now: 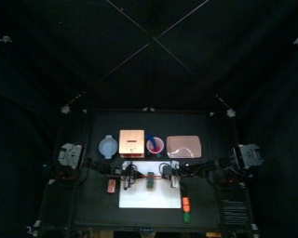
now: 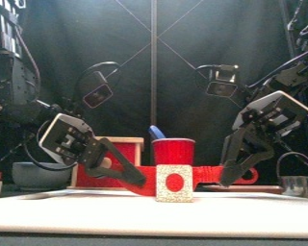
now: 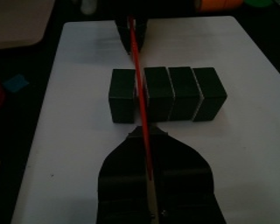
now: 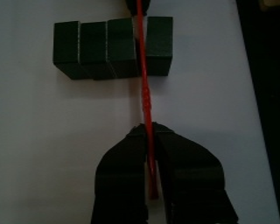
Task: Cut the sushi into 4 pieces with the knife
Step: Cut the sushi into 4 pieces
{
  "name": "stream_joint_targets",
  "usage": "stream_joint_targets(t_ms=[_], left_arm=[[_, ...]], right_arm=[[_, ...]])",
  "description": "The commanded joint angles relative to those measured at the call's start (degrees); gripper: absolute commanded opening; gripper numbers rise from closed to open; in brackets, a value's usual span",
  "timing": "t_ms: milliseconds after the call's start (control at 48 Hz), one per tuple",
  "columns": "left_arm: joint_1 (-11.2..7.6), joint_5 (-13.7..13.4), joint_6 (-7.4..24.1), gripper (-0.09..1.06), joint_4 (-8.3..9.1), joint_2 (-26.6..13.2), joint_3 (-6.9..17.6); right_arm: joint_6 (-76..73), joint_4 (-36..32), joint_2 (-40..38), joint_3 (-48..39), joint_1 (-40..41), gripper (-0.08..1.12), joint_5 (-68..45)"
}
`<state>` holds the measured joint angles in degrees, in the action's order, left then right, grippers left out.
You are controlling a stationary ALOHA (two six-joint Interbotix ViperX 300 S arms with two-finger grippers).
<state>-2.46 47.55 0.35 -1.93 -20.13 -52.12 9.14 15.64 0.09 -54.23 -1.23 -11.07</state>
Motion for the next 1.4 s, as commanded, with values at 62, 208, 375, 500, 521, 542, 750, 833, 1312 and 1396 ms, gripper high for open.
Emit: stream_joint_targets(t_ms=[62, 208, 375, 500, 521, 542, 750, 833, 1312, 1396], left_arm=[[1.76, -1.05, 0.35, 0.23, 0.62, 1.58, 1.41], [2.55, -1.23, 0.35, 0.23, 2.37, 4.22, 0.88], [0.44, -1.23, 0.26, 0.23, 4.57, 9.67, 0.79], [-1.76, -1.23, 0.26, 0.23, 7.21, 13.18, 0.79], [-2.11, -1.23, 0.26, 0.23, 7.56, 13.54, 0.79], [-2.29, -1.23, 0.26, 0.23, 7.73, 13.71, 0.79], [-3.6, -1.76, 0.18, 0.23, 9.05, 12.57, 0.79], [-3.6, -2.02, 0.18, 0.23, 8.96, 11.87, 0.88], [-4.22, -2.02, -0.26, 0.23, 8.09, 6.59, 1.49], [-4.75, -2.02, -0.26, 0.23, 7.82, 6.24, 1.58]], right_arm=[[-0.18, -1.23, -1.93, 2.37, 2.64, 0.03, 0.97], [-0.18, -1.76, -5.01, 3.16, 2.46, 0.03, 2.02], [-0.26, -1.76, -8.17, 4.13, 0.44, 0.03, 2.29], [-0.26, -1.58, -10.55, 4.04, -1.58, 0.03, 2.29], [-0.26, -1.58, -10.9, 4.04, -1.85, 0.03, 2.29], [-0.26, -1.58, -11.07, 3.96, -2.02, 0.03, 2.29], [-0.35, -1.32, -11.34, 3.78, -4.13, 0.03, 2.29], [-0.26, -1.32, -10.72, 3.78, -4.13, 0.03, 2.29], [-0.35, 0.62, -5.71, 4.04, -4.57, 0.03, 2.37], [-0.35, 0.79, -4.83, 4.22, -5.01, 0.03, 2.29]])
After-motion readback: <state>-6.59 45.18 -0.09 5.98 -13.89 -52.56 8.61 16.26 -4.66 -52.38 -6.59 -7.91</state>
